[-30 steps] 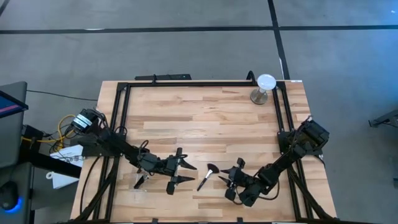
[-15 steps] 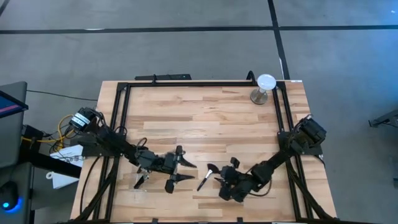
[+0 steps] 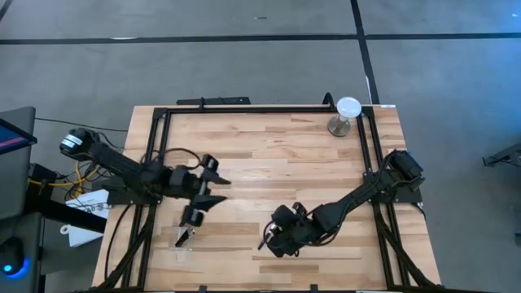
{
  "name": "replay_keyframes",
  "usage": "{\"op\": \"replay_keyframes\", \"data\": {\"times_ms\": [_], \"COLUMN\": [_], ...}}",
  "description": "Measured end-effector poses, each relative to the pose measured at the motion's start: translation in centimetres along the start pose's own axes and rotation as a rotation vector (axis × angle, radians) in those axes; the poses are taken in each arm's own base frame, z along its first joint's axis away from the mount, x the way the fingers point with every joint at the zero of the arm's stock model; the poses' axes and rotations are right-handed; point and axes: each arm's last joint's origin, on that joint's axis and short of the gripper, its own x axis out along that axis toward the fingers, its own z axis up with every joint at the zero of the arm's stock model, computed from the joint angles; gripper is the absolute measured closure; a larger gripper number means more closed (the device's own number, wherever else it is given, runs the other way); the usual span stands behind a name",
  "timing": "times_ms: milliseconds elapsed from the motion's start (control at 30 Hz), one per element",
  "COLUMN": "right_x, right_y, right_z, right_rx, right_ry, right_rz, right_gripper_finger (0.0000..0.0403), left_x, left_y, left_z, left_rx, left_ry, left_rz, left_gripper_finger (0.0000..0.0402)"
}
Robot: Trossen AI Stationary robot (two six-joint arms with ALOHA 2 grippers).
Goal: Put items in baskets/containers
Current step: Put the highlighter brush into the transparent organizer
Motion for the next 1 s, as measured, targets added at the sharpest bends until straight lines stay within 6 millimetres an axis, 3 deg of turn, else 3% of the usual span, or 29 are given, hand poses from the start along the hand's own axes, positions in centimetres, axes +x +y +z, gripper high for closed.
{"op": "replay_keyframes", "data": {"times_ms": [133,367,467,667,867,1000], "right_x": [-0.6,-1.0,-0.3,2.9,3.3,3.1], "right_y": [0.2,0.8,1.3,3.0,4.9,4.8], "right_z": [0.3,0.8,0.6,0.9,3.8,6.1], "right_rx": [0.081,0.164,0.185,0.241,0.269,0.339], "right_ry": [0.048,0.067,0.089,0.323,0.411,0.403], "right_rz": [-0.016,0.014,0.001,-0.089,-0.165,-0.208], "right_gripper_finger": [0.0285,0.0285,0.0285,0.0285,0.0285,0.0285], "left_x": [-0.4,-0.5,-0.5,-1.2,-3.2,-4.6], "left_y": [-0.1,-0.2,-0.2,0.1,0.7,1.0], "left_z": [1.0,0.3,0.3,1.8,3.9,4.8], "left_rx": [0.006,0.017,0.023,0.095,0.112,0.125], "left_ry": [-0.004,0.073,0.081,0.088,0.187,0.245], "left_rz": [-0.093,-0.121,-0.122,-0.126,-0.136,-0.144], "left_gripper_finger": [0.022,0.022,0.022,0.022,0.022,0.022]}}
